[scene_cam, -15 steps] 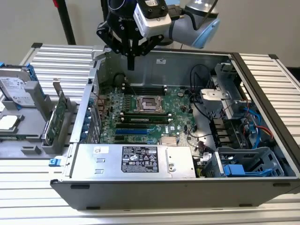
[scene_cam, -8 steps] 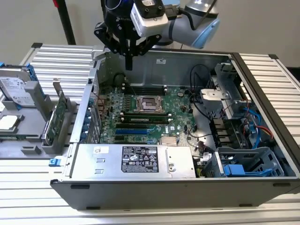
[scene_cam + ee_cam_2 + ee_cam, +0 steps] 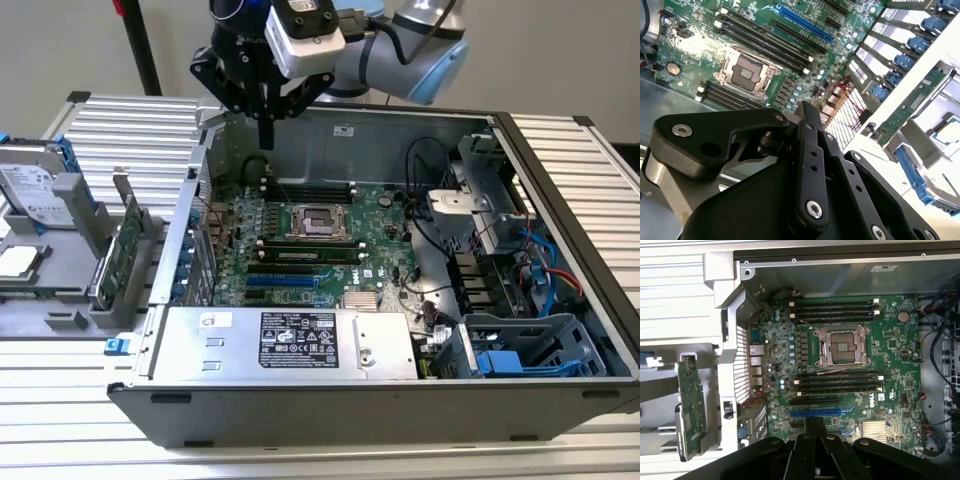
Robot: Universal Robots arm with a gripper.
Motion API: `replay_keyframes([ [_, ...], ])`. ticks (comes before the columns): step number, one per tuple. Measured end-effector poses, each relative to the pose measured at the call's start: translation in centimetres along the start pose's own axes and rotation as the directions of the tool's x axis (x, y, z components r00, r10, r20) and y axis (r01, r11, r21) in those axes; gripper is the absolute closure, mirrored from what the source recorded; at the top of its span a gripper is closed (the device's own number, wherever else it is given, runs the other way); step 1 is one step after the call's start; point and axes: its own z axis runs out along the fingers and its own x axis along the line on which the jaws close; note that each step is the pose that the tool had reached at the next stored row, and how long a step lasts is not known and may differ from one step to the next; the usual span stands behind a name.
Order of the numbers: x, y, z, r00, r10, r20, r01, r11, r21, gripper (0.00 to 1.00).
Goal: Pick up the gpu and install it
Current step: 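Reach for the gpu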
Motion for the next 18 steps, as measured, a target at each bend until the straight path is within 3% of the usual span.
replay_keyframes([
  [18, 1.70, -0.12, -0.04, 1.0000, 0.000, 0.0000, 0.000, 1.0000, 0.0000, 1.00],
])
